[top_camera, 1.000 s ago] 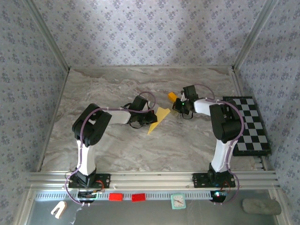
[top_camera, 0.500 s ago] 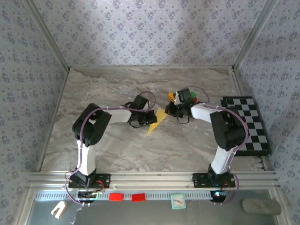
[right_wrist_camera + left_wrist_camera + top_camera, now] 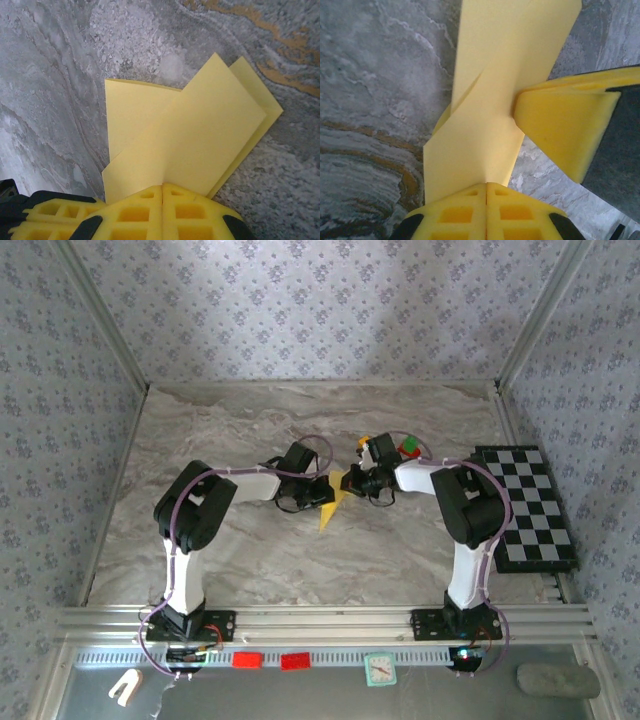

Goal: Fold a paper plane with a square sheet of paper (pick it up from the middle)
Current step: Fold the wing for the fifth time at the center of the table.

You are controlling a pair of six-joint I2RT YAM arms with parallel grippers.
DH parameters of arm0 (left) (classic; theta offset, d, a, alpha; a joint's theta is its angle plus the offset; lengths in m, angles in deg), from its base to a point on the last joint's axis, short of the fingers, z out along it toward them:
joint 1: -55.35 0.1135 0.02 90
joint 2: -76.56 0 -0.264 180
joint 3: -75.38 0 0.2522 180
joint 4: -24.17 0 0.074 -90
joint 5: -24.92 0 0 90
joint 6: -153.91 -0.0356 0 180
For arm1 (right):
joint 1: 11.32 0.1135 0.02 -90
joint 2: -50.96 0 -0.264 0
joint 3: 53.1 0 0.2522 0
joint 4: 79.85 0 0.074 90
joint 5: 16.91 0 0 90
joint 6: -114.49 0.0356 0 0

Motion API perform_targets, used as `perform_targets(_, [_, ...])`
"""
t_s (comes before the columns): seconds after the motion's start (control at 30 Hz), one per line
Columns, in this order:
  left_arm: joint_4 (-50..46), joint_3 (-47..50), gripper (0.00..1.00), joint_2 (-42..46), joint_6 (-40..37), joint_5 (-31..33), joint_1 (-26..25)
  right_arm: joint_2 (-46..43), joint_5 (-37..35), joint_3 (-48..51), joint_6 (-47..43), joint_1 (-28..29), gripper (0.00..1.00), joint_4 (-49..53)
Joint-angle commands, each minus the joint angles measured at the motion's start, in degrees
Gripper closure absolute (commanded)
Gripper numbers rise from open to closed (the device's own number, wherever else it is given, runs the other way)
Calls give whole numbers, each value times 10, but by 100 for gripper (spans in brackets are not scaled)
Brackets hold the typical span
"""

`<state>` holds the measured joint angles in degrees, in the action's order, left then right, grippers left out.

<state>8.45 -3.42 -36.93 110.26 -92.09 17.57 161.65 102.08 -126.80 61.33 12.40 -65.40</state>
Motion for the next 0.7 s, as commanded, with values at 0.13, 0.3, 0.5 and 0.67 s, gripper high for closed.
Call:
perform_targets(0.13, [-21,-18,89,5,-35,-35,-5,43,-38,-29,-43,-3,97,95])
perform_targets(0.3, [-17,-25,93,-19,-33,-47,-7,51,-45,-36,-44,-5,98,108])
perform_targets(0.5, [-13,-28,95,-14,-40,-51,-8,59,-48,-42,-42,-5,98,117])
perform_targets(0.67, [-14,-36,96,-18,-45,-49,-8,66,-57,-50,-37,-5,98,131])
